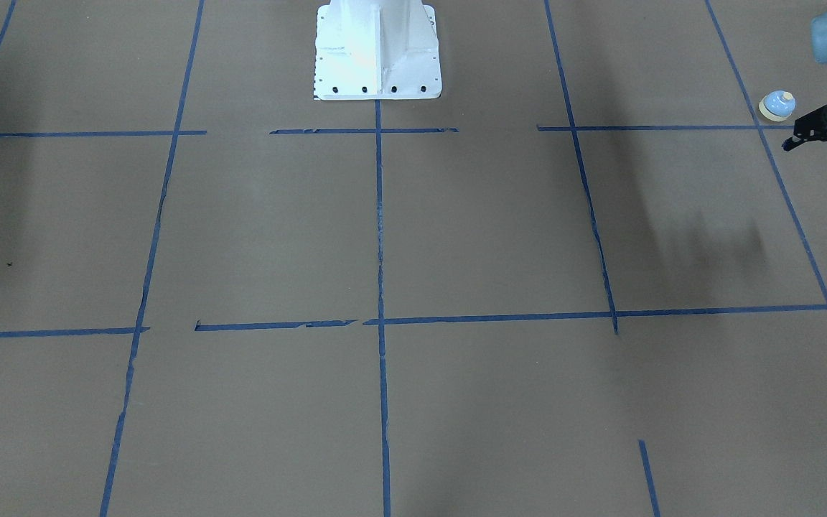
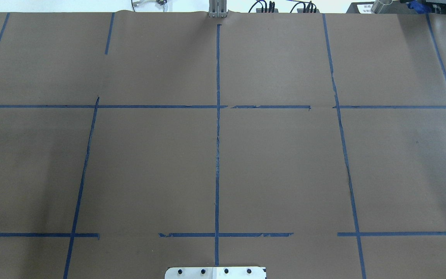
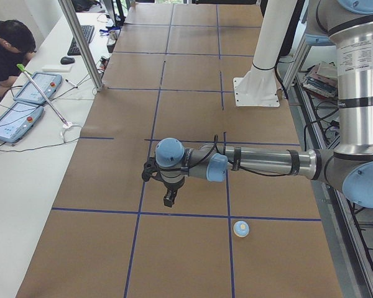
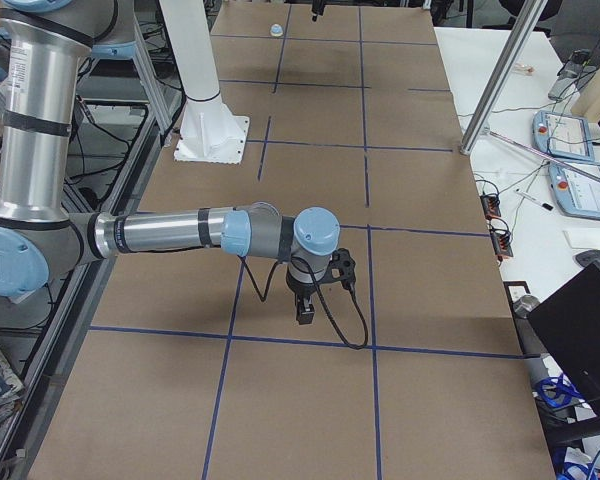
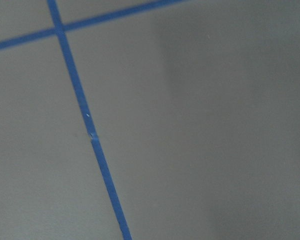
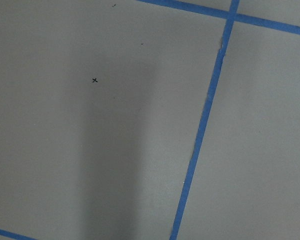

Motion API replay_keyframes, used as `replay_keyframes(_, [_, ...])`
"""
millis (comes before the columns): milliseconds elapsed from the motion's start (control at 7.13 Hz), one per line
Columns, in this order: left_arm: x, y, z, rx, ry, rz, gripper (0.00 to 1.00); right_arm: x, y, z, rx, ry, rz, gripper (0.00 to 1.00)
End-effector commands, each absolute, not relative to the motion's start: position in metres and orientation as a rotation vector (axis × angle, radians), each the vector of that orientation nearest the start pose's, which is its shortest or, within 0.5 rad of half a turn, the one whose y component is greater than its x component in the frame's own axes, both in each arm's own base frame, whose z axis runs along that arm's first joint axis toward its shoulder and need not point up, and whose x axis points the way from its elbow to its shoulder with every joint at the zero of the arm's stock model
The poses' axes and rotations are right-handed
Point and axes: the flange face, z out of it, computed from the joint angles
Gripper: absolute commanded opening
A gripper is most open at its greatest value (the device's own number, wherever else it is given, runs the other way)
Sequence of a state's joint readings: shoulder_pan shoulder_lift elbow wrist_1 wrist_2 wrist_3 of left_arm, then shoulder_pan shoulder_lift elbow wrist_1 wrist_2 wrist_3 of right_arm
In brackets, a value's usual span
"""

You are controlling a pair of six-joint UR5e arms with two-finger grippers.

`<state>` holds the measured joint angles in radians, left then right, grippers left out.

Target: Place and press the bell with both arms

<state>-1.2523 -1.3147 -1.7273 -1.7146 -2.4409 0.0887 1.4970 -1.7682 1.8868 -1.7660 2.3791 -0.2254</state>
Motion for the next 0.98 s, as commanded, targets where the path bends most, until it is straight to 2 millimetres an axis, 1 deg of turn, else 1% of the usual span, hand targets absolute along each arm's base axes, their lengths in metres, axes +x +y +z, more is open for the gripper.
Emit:
replay_keyframes(0, [0.082, -0.326, 0.719, -0.2, 0.797, 0.46, 1.0, 0.032, -0.404, 0.608, -0.01, -0.813, -0.252, 1.0])
replay_keyframes(140, [0.079, -0.306, 0.734, -0.245, 0.783, 0.464, 1.0, 0.031, -0.404, 0.608, -0.01, -0.813, -0.254, 1.0])
replay_keyframes(280, [0.078, -0.29, 0.748, -0.288, 0.771, 0.466, 1.0, 0.032, -0.404, 0.607, -0.007, -0.813, -0.253, 1.0])
replay_keyframes(421, [0.077, -0.28, 0.754, -0.312, 0.765, 0.471, 1.0, 0.032, -0.404, 0.606, -0.004, -0.813, -0.255, 1.0])
replay_keyframes(561, [0.079, -0.272, 0.767, -0.346, 0.754, 0.478, 1.0, 0.032, -0.403, 0.606, -0.005, -0.813, -0.254, 1.0])
replay_keyframes(701, [0.08, -0.269, 0.77, -0.364, 0.747, 0.464, 1.0, 0.032, -0.403, 0.605, -0.003, -0.813, -0.256, 1.0])
replay_keyframes(841, [0.089, -0.268, 0.769, -0.376, 0.732, 0.429, 1.0, 0.032, -0.403, 0.605, -0.003, -0.813, -0.256, 1.0])
